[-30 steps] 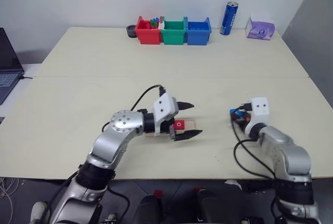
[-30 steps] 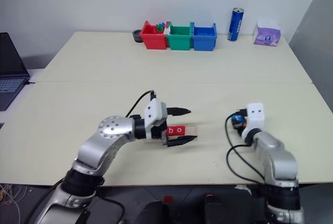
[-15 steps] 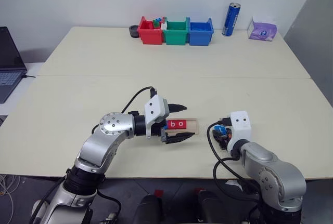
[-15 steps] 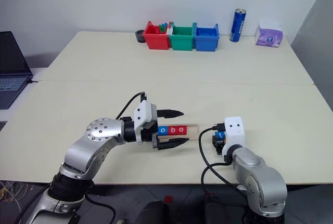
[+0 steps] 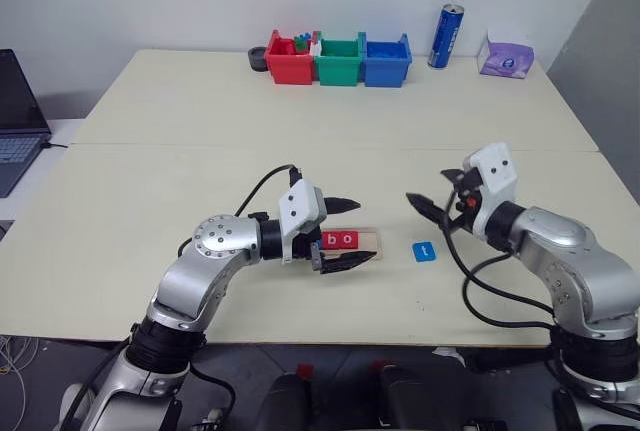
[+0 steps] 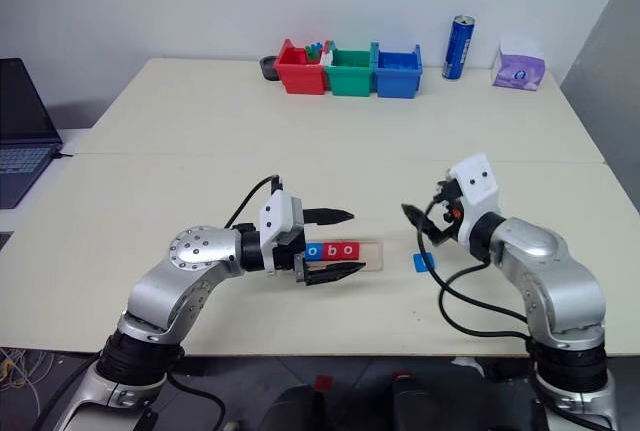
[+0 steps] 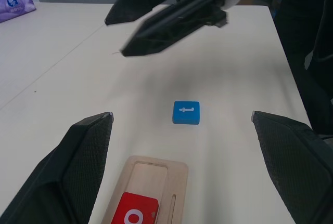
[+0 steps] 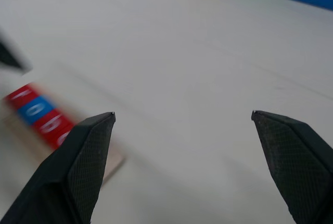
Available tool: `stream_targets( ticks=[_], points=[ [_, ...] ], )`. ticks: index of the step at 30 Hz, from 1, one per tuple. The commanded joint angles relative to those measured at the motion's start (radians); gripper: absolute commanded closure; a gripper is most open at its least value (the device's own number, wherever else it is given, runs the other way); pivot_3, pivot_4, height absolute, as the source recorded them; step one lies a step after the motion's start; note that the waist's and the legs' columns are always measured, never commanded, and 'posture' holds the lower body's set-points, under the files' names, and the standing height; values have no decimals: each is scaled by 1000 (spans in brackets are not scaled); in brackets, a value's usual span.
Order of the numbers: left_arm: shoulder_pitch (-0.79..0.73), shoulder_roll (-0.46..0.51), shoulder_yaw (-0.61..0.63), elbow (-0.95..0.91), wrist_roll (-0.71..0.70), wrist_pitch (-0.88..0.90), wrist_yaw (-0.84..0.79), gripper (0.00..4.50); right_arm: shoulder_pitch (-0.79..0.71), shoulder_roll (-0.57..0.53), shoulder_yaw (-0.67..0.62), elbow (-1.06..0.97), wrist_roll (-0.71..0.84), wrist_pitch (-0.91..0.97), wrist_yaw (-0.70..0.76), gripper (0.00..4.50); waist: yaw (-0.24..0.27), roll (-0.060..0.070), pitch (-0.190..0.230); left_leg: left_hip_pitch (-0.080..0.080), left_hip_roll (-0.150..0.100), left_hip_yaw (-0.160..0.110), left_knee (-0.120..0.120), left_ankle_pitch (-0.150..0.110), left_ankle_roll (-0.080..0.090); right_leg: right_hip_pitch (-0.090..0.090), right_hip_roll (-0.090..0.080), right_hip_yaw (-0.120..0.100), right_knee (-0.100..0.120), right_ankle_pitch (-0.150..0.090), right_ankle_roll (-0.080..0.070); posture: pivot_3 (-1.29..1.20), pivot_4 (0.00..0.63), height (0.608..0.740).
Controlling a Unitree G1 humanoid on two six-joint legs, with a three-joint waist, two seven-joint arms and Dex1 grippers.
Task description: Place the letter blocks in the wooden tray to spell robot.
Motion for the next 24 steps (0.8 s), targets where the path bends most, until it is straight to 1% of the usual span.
stream_targets(
  ticks=[1,5,8,17,24],
  points=[
    [-20,-8,9,-1,-20,-21,-18,0,18,-84,51,206,-60,-321,225,39,0,0,0,0,0,0,0,0,0,0,0,0,0,0,0,0,150,740],
    [-13,1,6,5,-7,-35,-29,0,-31,-96,97,392,-93,-482,323,39,-5,-1,1,1,0,1,1,0,0,0,0,1,2,0,0,0,150,740],
    [-8,4,7,5,-4,-37,-31,0,-62,-91,122,472,-100,-524,369,39,-5,-1,1,4,1,0,1,0,0,0,1,2,3,0,0,0,150,740],
    [-14,10,3,6,-2,-39,-38,0,-84,-83,180,552,-138,-611,439,39,0,-1,1,4,1,-1,1,0,0,1,-1,3,2,0,0,0,150,740],
    [-17,7,-1,7,1,-41,-45,0,-80,-77,199,598,-169,-669,437,39,0,-1,1,4,1,-2,1,0,0,1,-1,3,3,0,-1,0,150,740]
  ],
)
